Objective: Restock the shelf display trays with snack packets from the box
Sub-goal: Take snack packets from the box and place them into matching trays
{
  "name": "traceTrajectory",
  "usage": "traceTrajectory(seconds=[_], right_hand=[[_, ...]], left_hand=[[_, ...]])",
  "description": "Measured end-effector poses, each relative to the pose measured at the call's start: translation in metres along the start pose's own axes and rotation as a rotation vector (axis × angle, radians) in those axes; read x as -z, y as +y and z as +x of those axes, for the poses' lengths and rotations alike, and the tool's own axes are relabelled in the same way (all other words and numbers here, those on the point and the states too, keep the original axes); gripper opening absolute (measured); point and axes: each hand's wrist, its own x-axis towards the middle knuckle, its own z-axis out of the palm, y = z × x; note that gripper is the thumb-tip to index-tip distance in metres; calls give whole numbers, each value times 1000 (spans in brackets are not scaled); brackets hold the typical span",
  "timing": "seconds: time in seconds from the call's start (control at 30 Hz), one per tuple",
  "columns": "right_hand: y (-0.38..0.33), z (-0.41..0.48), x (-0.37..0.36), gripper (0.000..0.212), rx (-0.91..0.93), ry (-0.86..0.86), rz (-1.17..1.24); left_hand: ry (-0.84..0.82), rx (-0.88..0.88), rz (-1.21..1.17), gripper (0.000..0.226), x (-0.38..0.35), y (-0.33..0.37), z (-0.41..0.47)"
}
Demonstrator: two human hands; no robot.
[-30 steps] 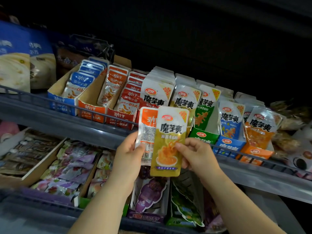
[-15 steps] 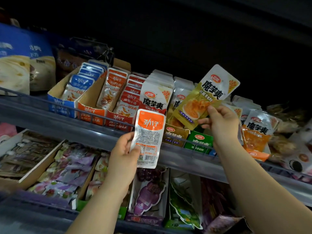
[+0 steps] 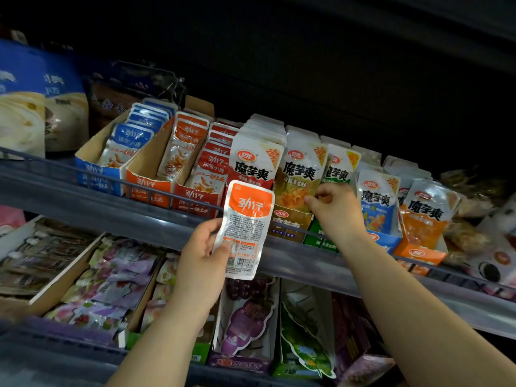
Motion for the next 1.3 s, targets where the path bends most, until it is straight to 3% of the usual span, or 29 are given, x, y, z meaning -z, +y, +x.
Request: traceTrajectory(seconds=[0.2, 0.33, 0.47, 0.5, 0.57, 0.63, 0.67, 0.73, 0.8, 0.97, 1.1, 1.17, 1.3], right_hand=[[2, 0, 4, 38, -36, 55, 73], [-9, -21, 8, 27, -46, 149, 303], [-30, -57, 1, 16, -80, -179, 564], [-34, -63, -1, 25, -119, -283, 658], [-36, -70, -6, 64, -199, -435, 817], [-36, -71, -7, 82, -261, -465, 891], [-35, -69, -7, 76, -283, -443, 917], [-35, -66, -6, 41, -316, -365, 947], [-32, -63, -6, 11, -343, -300, 918], [-30, -61, -1, 23, -304, -247, 859], [-33, -59, 0, 17, -272, -266, 855], [-39, -57, 0, 15, -232, -315, 823], [-60, -45, 2, 10, -107, -475, 584]], left_hand=[[-5, -47, 55, 28, -4, -2, -2], [85, -227, 212, 28, -7, -3, -5], [158, -479, 449, 23, -10, -3, -14], [142, -567, 514, 24, -9, -4, -14], [99, -741, 599, 31, -8, -8, -13], [59, -840, 633, 35, -6, -12, -13], [47, -868, 649, 35, -6, -12, -13], [26, -899, 697, 33, -6, -13, -13], [-15, -889, 688, 30, -6, -15, -12], [-3, -750, 626, 47, -1, -9, -14], [71, -314, 302, 54, 4, 5, -16], [58, -125, 56, 42, 8, 4, -10], [145, -98, -37, 26, 17, 5, 2]])
